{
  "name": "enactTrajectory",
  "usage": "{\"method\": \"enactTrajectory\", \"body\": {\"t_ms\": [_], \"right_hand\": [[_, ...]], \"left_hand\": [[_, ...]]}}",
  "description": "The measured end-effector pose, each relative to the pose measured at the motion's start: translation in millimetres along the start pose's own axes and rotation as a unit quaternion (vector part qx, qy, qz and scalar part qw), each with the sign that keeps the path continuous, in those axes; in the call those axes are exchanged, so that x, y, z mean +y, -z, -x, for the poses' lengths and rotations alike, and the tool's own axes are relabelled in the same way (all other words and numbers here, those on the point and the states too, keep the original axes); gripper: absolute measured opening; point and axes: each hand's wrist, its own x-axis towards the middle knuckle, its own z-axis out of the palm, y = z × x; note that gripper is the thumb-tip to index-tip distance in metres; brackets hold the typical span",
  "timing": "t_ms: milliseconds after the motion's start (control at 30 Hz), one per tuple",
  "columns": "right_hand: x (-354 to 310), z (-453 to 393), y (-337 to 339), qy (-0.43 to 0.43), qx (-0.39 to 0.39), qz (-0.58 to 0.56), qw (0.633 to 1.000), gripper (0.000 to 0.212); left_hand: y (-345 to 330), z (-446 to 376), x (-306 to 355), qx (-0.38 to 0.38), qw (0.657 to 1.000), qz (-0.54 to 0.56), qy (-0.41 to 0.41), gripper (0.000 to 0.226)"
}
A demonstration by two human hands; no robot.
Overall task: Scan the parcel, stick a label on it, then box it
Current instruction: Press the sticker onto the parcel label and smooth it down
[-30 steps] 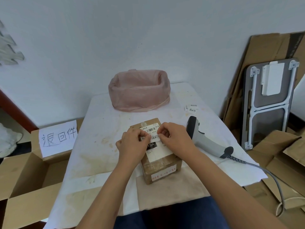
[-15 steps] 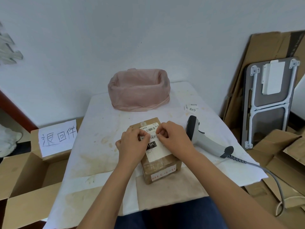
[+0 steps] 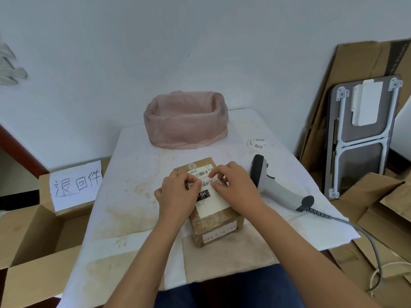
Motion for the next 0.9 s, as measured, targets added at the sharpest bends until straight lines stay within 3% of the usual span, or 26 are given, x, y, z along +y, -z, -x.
{"method": "enactTrajectory", "body": {"t_ms": [267,733,900], "right_hand": [[-0.1,0.7,0.2,-0.038,-0.001,-0.017,0.999,0.010],[0.2,-0.1,-2.0,-0.059,-0.007,-0.031,0.998,0.021],[1.4,0.1,-3.6,-0.060,-0.005,-0.039,0.997,0.020]], "left_hand": [[-0.5,0.4,-0.5,-0.003,1.000,-0.003,-0.001,0.010],[-2.0,0.9,-3.2,0.010,1.000,-0.009,-0.010,0.008],[-2.6,7.0,-5.2,0.051,0.993,-0.027,-0.103,0.020]]}}
